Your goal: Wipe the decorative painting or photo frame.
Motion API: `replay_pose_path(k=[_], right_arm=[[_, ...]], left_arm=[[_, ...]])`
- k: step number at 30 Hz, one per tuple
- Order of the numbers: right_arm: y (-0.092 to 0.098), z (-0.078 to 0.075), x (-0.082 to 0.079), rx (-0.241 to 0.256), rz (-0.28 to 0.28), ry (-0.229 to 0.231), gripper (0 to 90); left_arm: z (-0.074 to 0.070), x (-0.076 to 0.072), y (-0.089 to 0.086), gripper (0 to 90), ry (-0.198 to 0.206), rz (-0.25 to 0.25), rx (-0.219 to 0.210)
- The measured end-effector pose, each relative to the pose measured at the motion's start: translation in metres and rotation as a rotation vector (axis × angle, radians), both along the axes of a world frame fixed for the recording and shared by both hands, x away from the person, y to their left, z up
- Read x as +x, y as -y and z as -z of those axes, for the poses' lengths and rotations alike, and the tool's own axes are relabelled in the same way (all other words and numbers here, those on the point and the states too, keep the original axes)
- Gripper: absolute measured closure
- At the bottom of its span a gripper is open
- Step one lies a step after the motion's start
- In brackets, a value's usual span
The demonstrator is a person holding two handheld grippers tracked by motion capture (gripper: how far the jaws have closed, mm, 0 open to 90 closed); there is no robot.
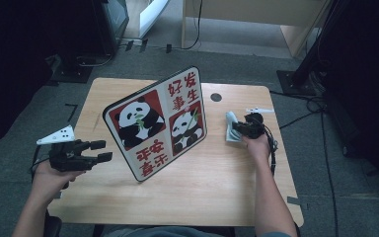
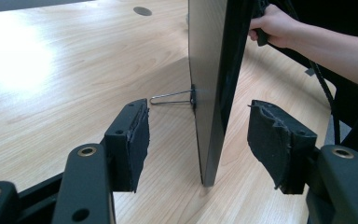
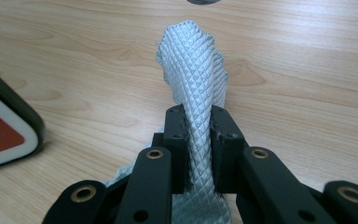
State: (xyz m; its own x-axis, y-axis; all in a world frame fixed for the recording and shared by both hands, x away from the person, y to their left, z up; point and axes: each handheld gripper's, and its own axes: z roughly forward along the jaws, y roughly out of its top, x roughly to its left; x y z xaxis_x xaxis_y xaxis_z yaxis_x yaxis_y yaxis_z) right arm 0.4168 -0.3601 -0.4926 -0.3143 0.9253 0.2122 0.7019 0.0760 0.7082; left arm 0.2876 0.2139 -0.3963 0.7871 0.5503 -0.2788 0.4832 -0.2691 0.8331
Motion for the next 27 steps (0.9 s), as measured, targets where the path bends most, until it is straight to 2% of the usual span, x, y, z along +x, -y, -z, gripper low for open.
replay_pose_path(k=[4,8,13,20,27], right_arm=[[0.003,0.004,0.002,-0.004,0.011,-0.01,77.9],[0.004,0.006,0.002,0.001,0.017,-0.016,72.8],[0.005,0.007,0.001,-0.008,0.021,0.003,67.7],[0.007,0.003,-0.004,-0.019,0.036,0.062,58.7],[0.005,-0.004,-0.013,-0.029,0.031,0.059,56.9]], left_arm=[[0.003,0.001,-0.003,38.9,0.001,-0.011,0.004],[0.009,0.004,-0.008,38.9,-0.005,-0.031,0.001],[0.012,0.007,-0.01,38.9,-0.01,-0.039,0.003],[0.018,0.014,-0.012,38.9,-0.012,-0.048,0.029],[0.023,0.022,-0.012,38.8,-0.013,-0.051,0.049]])
